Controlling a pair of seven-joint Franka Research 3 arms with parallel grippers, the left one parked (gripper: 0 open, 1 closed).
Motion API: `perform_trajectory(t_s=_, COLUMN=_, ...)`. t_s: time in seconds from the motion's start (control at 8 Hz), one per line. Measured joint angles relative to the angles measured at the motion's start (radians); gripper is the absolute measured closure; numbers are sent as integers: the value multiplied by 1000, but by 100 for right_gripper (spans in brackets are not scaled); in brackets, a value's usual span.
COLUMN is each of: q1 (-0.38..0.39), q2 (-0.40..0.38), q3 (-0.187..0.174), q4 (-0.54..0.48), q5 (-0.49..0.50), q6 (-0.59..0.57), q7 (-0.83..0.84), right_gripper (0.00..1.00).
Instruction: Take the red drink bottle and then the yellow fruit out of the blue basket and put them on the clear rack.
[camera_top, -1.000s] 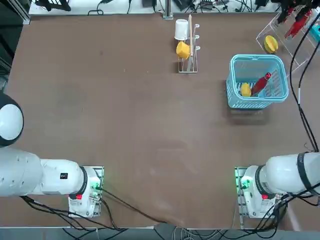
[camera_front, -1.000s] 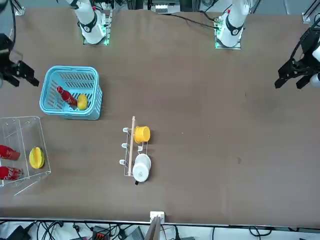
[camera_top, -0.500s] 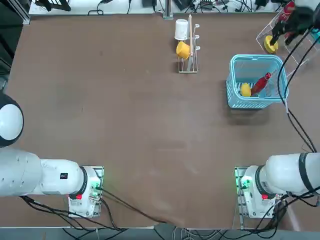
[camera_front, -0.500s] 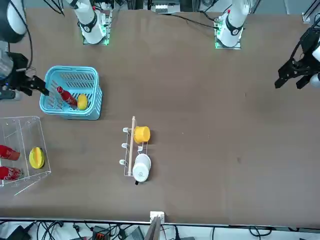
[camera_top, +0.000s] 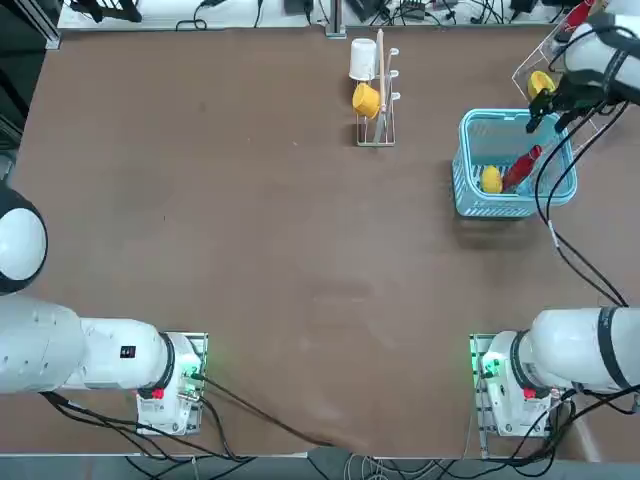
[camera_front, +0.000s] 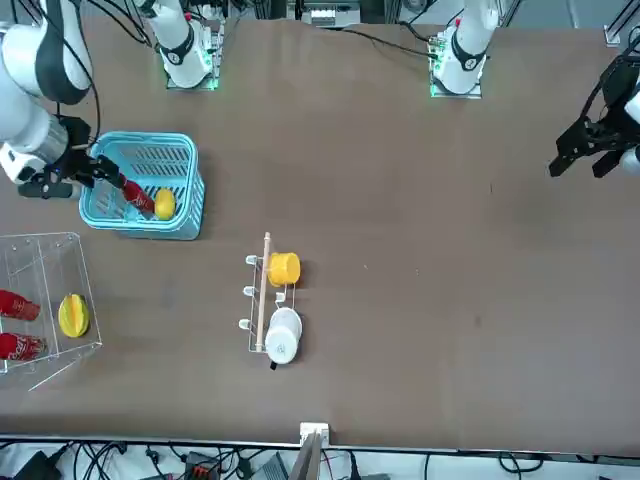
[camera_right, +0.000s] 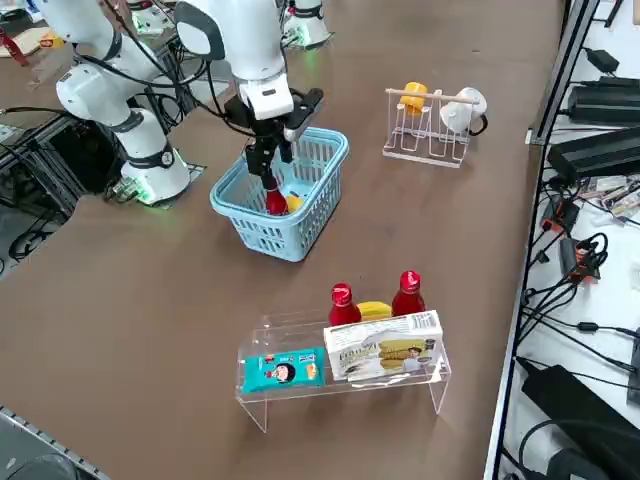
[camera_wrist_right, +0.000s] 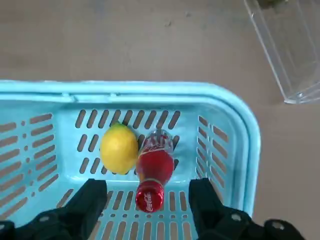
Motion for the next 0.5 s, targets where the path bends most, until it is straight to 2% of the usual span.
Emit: perform_trajectory(t_s=0.5, q1=-2, q2=3, q3=0, q4=-41, q5=0, q6=28, q7=0, right_gripper=6)
